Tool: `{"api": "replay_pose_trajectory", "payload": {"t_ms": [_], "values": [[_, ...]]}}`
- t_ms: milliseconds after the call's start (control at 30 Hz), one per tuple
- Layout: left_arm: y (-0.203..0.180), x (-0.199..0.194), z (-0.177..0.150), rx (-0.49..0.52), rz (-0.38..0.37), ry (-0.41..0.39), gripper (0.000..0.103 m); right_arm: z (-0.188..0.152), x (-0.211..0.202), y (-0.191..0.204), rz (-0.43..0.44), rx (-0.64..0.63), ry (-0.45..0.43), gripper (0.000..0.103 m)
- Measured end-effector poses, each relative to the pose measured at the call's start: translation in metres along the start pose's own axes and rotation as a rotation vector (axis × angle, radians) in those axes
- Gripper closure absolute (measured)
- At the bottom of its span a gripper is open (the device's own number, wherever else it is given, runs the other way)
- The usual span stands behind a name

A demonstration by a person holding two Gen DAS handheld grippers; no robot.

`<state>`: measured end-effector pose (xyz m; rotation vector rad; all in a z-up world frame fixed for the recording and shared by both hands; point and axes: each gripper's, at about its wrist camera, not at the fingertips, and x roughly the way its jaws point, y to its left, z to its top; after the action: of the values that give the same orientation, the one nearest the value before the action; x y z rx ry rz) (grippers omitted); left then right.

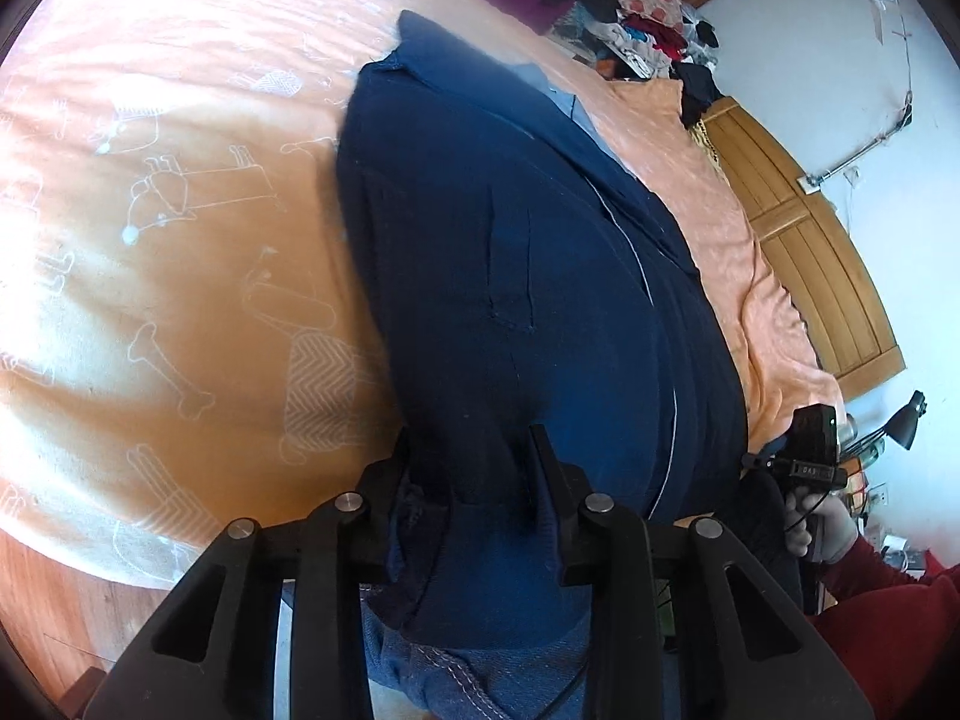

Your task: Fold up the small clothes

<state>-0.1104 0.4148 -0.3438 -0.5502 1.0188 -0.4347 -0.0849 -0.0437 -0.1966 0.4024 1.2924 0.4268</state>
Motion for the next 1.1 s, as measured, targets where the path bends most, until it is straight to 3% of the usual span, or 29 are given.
{"api": "replay_pose_trajectory", "payload": {"t_ms": [33,100,267,400,500,667,767,833,900,1033,1100], "values": [[-0.004,-0.001,-0.001,0.014,0.003,0.001,0.083,-0.001,-0.011,0.002,0.05,0.011,-0.035,0.099],[-0.015,-0.007,-0.002,0.035,-0.009,-0.007,0.086,-0.001,-0.035,0.005,0.121,0.017,-0.094,0.101],[-0.025,-0.048,0.018,-0.056,-0.172,-0.196,0.086,0.013,-0.095,0.017,0.292,0.05,-0.258,0.102],[-0.034,-0.077,0.049,-0.084,-0.298,-0.323,0.086,0.038,-0.121,0.02,0.371,0.067,-0.334,0.102],[-0.036,-0.092,0.087,-0.105,-0.368,-0.404,0.087,0.072,-0.128,0.026,0.404,0.079,-0.382,0.102],[-0.035,-0.093,0.17,-0.11,-0.357,-0.492,0.092,0.16,-0.12,0.021,0.423,0.089,-0.424,0.103],[-0.04,-0.069,0.226,-0.094,-0.333,-0.481,0.092,0.219,-0.102,0.013,0.407,0.1,-0.413,0.103],[-0.045,-0.04,0.26,-0.055,-0.26,-0.42,0.092,0.253,-0.084,-0.004,0.396,0.158,-0.413,0.103],[-0.046,-0.006,0.282,-0.042,-0.239,-0.343,0.092,0.277,-0.07,-0.026,0.388,0.225,-0.414,0.103],[-0.043,0.023,0.285,-0.007,-0.17,-0.255,0.092,0.306,-0.038,-0.047,0.286,0.21,-0.352,0.103],[-0.035,0.025,0.276,0.001,-0.129,-0.224,0.091,0.305,-0.031,-0.03,0.225,0.081,-0.298,0.102]]}}
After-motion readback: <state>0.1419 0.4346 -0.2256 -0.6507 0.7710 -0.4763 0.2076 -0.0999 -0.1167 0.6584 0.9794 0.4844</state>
